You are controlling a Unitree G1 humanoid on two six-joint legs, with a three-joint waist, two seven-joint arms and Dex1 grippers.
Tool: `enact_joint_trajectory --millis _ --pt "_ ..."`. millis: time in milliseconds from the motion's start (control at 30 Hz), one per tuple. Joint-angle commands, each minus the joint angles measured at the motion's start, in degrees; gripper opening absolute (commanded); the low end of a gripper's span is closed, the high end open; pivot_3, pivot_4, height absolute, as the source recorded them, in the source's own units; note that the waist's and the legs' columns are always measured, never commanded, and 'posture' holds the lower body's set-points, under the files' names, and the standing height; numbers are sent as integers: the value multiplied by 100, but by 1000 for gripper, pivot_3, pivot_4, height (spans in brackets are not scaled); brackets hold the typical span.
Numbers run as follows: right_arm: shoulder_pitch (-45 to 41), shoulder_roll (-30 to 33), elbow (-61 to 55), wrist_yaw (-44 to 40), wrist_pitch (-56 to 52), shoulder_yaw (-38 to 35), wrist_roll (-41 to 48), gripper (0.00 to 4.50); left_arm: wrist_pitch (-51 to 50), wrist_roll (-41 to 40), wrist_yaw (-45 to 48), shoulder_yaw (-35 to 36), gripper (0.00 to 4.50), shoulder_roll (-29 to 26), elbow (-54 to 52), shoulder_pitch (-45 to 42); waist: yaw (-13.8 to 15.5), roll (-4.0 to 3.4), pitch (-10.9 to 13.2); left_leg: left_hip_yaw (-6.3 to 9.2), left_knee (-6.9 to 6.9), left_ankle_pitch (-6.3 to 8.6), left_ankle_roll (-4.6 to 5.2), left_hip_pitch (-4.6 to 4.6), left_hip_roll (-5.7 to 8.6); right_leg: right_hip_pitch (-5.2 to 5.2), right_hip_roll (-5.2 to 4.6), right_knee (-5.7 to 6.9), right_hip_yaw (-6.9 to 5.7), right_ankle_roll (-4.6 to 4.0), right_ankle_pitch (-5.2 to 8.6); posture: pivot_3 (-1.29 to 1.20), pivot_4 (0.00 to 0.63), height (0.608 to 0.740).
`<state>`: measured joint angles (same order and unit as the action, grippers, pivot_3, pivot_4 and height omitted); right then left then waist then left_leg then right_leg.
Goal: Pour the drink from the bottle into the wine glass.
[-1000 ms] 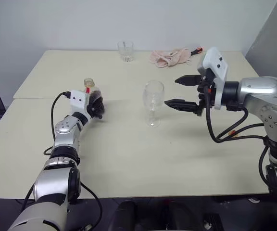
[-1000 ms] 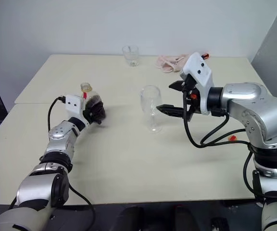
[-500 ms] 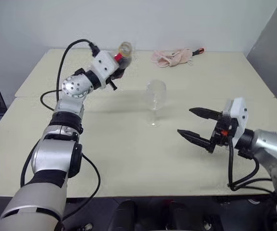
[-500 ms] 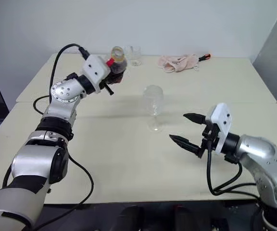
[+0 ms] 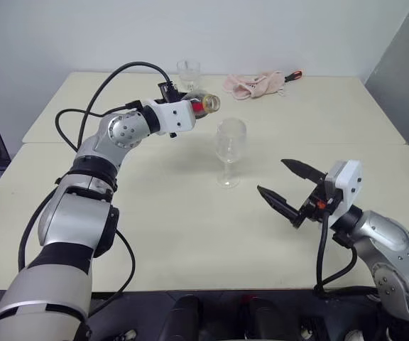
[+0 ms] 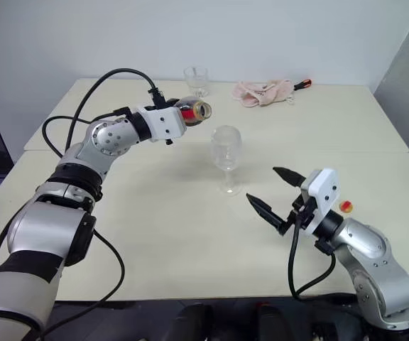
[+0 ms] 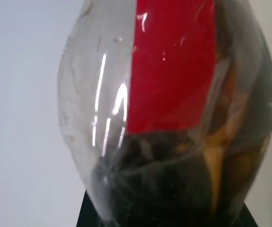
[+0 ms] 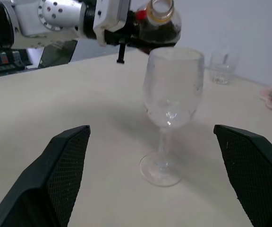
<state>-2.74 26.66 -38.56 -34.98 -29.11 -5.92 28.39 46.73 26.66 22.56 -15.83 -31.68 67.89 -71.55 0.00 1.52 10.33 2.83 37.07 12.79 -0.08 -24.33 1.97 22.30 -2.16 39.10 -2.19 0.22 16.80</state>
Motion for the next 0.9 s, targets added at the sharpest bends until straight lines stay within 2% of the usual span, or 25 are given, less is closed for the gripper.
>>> enact_joint_trajectory --millis 33,900 --pt "109 46 -225 -58 202 2 100 4500 190 231 -429 -125 792 -86 -27 -299 -4 0 0 0 0 0 0 0 1 0 0 1 0 0 0 0 150 740" --pt "38 99 -166 21 238 123 64 4500 193 1707 -2140 -1199 792 -279 182 -905 -10 0 0 1 1 -5 -8 0 2 1 -1 4 0 1 0 0 150 740"
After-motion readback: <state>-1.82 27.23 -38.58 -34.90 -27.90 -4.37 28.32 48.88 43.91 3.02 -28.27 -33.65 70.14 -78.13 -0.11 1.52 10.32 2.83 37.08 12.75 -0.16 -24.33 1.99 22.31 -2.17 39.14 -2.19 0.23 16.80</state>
